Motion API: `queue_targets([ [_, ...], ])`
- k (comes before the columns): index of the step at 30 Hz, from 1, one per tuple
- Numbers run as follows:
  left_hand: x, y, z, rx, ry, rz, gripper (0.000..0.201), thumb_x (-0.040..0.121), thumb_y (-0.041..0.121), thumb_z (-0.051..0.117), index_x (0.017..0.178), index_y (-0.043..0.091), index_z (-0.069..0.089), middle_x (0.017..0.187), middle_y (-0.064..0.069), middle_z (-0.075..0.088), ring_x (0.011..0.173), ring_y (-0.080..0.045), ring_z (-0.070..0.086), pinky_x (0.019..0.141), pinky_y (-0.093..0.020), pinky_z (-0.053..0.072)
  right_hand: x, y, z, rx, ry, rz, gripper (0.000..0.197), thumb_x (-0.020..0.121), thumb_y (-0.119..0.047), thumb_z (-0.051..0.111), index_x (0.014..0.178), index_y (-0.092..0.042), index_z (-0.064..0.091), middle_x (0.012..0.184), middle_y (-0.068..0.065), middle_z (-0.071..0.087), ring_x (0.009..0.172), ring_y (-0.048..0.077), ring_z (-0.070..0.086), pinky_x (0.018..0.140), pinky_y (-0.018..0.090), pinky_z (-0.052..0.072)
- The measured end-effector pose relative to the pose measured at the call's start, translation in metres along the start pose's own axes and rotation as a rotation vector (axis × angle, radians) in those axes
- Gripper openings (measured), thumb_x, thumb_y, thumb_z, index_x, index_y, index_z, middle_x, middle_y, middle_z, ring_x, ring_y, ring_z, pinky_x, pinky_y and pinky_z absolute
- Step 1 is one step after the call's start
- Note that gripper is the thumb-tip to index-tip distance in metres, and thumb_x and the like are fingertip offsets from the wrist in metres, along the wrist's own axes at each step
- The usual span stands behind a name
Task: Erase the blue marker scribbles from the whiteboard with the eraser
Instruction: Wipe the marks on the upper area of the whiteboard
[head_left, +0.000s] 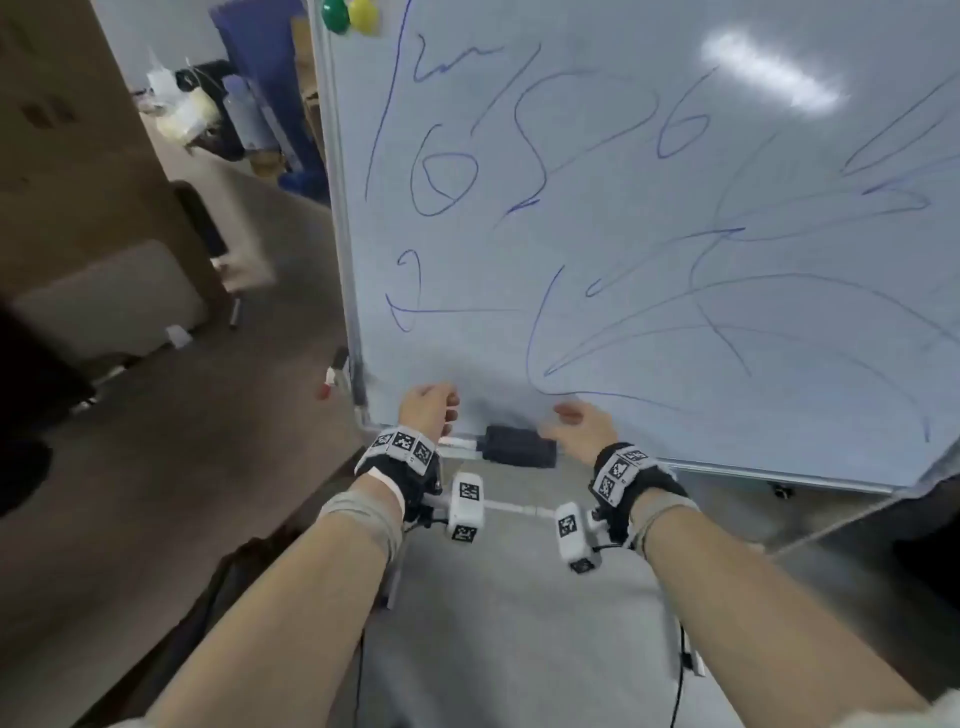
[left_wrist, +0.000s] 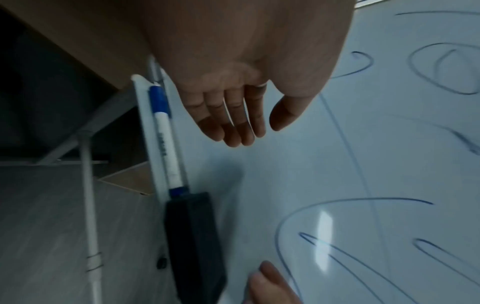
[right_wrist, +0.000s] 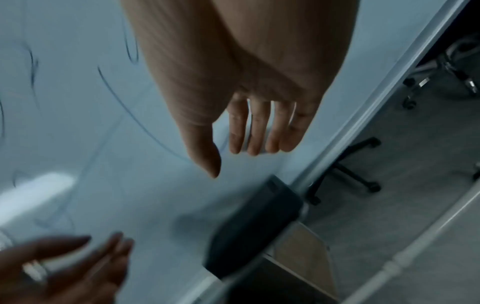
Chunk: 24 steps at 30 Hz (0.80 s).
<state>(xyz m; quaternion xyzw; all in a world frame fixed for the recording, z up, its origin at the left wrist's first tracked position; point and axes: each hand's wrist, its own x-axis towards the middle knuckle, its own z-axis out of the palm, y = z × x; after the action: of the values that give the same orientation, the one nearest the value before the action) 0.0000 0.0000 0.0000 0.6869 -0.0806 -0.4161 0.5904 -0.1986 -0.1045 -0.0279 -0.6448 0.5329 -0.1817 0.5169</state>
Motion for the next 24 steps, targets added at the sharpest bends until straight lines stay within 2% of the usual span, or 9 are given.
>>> queue_targets([
  [2, 0.011, -0.005, -0.010, 0.004, 0.051, -0.004, 0.016, 0.091, 0.011, 0.058, 0.075, 0.012, 0.059, 0.070, -0.003, 0.059, 0.052, -0.015, 0.050, 0.042, -0.017, 0.034, 0.002, 0.010, 0.014, -0.289, -0.038, -0.062, 0.061, 0.072, -0.026, 0.087, 0.127, -0.017, 0.062, 0.126, 0.002, 0.061, 0.115, 0.018, 0.057, 0.100, 0.028, 0.042],
  [4, 0.017, -0.009, -0.024, 0.022, 0.097, 0.007, 0.019, 0.090, 0.008, 0.058, 0.073, 0.013, 0.058, 0.068, -0.003, 0.058, 0.053, -0.016, 0.049, 0.043, -0.018, 0.035, 0.000, 0.020, 0.028, -0.631, -0.037, -0.100, 0.063, 0.068, -0.043, 0.085, 0.125, -0.033, 0.059, 0.127, -0.005, 0.052, 0.119, 0.019, 0.050, 0.101, 0.037, 0.042],
  [7, 0.022, -0.001, -0.041, 0.079, 0.236, 0.108, 0.014, 0.087, 0.012, 0.059, 0.074, 0.019, 0.062, 0.074, -0.003, 0.062, 0.068, -0.024, 0.058, 0.063, -0.029, 0.046, 0.000, 0.017, 0.040, -0.893, 0.011, -0.111, 0.060, 0.069, -0.049, 0.081, 0.123, -0.038, 0.057, 0.129, -0.002, 0.044, 0.121, 0.023, 0.045, 0.099, 0.042, 0.041],
  [8, 0.022, 0.007, -0.047, 0.112, 0.284, 0.131, 0.007, 0.086, 0.016, 0.060, 0.083, 0.019, 0.065, 0.082, -0.002, 0.065, 0.076, -0.025, 0.061, 0.071, -0.030, 0.048, 0.000, 0.011, 0.042, -0.917, 0.013, -0.104, 0.060, 0.069, -0.049, 0.081, 0.122, -0.037, 0.057, 0.129, -0.001, 0.044, 0.121, 0.025, 0.044, 0.099, 0.042, 0.041],
  [10, 0.023, 0.020, -0.058, 0.153, 0.364, 0.173, 0.018, 0.086, 0.021, 0.061, 0.103, 0.016, 0.062, 0.100, -0.001, 0.067, 0.090, -0.023, 0.062, 0.081, -0.030, 0.048, -0.002, -0.001, 0.044, -0.914, -0.001, -0.120, 0.061, 0.067, -0.052, 0.081, 0.120, -0.036, 0.057, 0.126, 0.000, 0.045, 0.122, 0.025, 0.043, 0.098, 0.041, 0.042],
  [16, 0.013, 0.103, -0.066, 0.228, 0.534, 0.293, 0.048, 0.084, 0.035, 0.062, 0.126, 0.013, 0.053, 0.126, -0.009, 0.056, 0.118, -0.029, 0.053, 0.095, -0.038, 0.041, -0.019, -0.098, 0.045, -0.640, 0.225, -0.523, 0.058, 0.069, -0.055, 0.082, 0.116, -0.028, 0.062, 0.111, -0.005, 0.059, 0.106, 0.022, 0.049, 0.093, 0.036, 0.042],
  [19, 0.009, 0.141, -0.071, 0.289, 0.470, 0.373, 0.054, 0.087, 0.039, 0.057, 0.136, 0.017, 0.050, 0.136, -0.009, 0.052, 0.127, -0.030, 0.048, 0.104, -0.045, 0.039, -0.024, -0.152, 0.053, -0.574, 0.380, -0.674, 0.054, 0.071, -0.050, 0.080, 0.117, -0.025, 0.064, 0.111, -0.004, 0.060, 0.105, 0.023, 0.048, 0.094, 0.033, 0.039],
  [23, 0.021, 0.170, -0.080, 0.156, 0.097, 0.384, 0.067, 0.091, 0.045, 0.042, 0.140, -0.001, 0.046, 0.140, -0.026, 0.049, 0.129, -0.042, 0.047, 0.110, -0.053, 0.035, -0.023, -0.198, 0.069, -0.601, 0.526, -0.838, 0.051, 0.073, -0.043, 0.075, 0.120, -0.027, 0.064, 0.109, -0.001, 0.056, 0.103, 0.026, 0.047, 0.090, 0.039, 0.043],
  [24, 0.021, 0.171, -0.082, 0.141, 0.025, 0.359, 0.065, 0.096, 0.045, 0.036, 0.140, -0.002, 0.045, 0.141, -0.026, 0.048, 0.130, -0.042, 0.047, 0.111, -0.050, 0.036, -0.021, -0.204, 0.071, -0.625, 0.549, -0.853, 0.052, 0.073, -0.041, 0.075, 0.122, -0.028, 0.064, 0.110, -0.001, 0.055, 0.104, 0.026, 0.047, 0.089, 0.039, 0.042],
])
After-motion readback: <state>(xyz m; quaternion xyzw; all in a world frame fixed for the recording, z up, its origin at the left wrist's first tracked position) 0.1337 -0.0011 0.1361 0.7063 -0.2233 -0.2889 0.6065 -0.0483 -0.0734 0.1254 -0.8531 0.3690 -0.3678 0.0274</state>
